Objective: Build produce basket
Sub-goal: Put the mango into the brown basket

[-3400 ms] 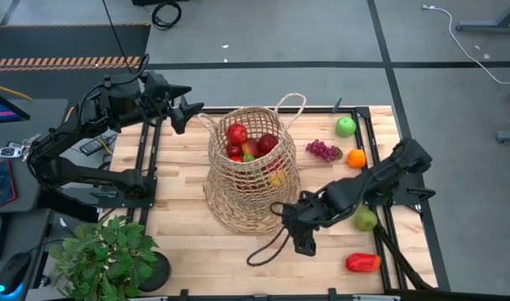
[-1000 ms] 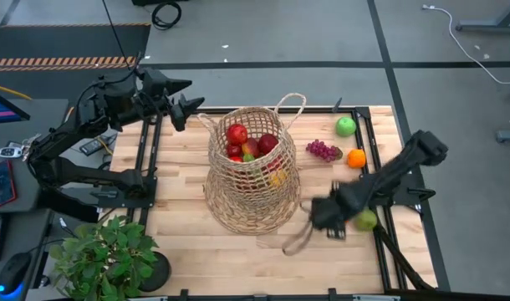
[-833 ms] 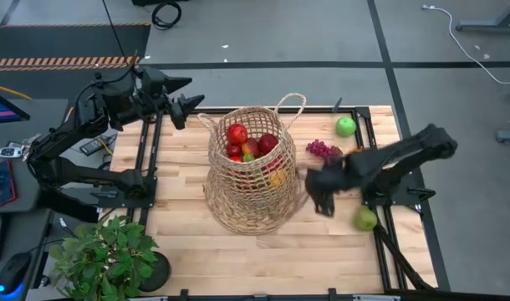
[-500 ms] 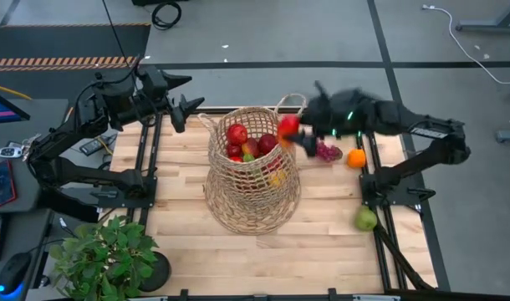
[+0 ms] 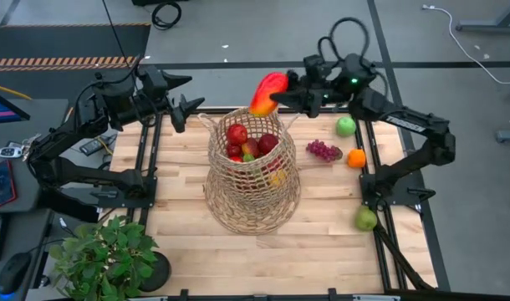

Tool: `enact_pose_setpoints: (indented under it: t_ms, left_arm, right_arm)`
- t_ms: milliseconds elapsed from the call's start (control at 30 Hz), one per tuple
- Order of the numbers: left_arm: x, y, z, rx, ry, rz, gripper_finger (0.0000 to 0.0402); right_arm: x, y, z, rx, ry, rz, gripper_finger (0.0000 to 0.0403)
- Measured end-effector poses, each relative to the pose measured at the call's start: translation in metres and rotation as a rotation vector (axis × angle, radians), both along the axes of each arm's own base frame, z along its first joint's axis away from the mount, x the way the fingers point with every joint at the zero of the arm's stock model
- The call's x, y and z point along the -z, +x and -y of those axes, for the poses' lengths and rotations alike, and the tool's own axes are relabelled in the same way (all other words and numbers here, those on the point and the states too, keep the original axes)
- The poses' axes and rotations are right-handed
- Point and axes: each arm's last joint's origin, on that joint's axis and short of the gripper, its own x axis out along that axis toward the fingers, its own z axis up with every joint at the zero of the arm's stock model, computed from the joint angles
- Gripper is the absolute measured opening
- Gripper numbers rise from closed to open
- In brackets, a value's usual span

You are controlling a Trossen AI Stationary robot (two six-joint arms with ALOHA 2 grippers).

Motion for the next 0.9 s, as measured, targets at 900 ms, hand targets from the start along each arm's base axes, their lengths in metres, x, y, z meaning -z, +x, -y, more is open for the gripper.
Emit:
enact_pose_setpoints:
  t_ms: [900]
  left_arm:
    - [0.0, 0.0, 0.0, 0.0, -0.001, 0.0, 0.0357]
  right_arm:
    - [0.024, 0.047, 0.03, -0.475, 0.104, 0.134, 0.0298]
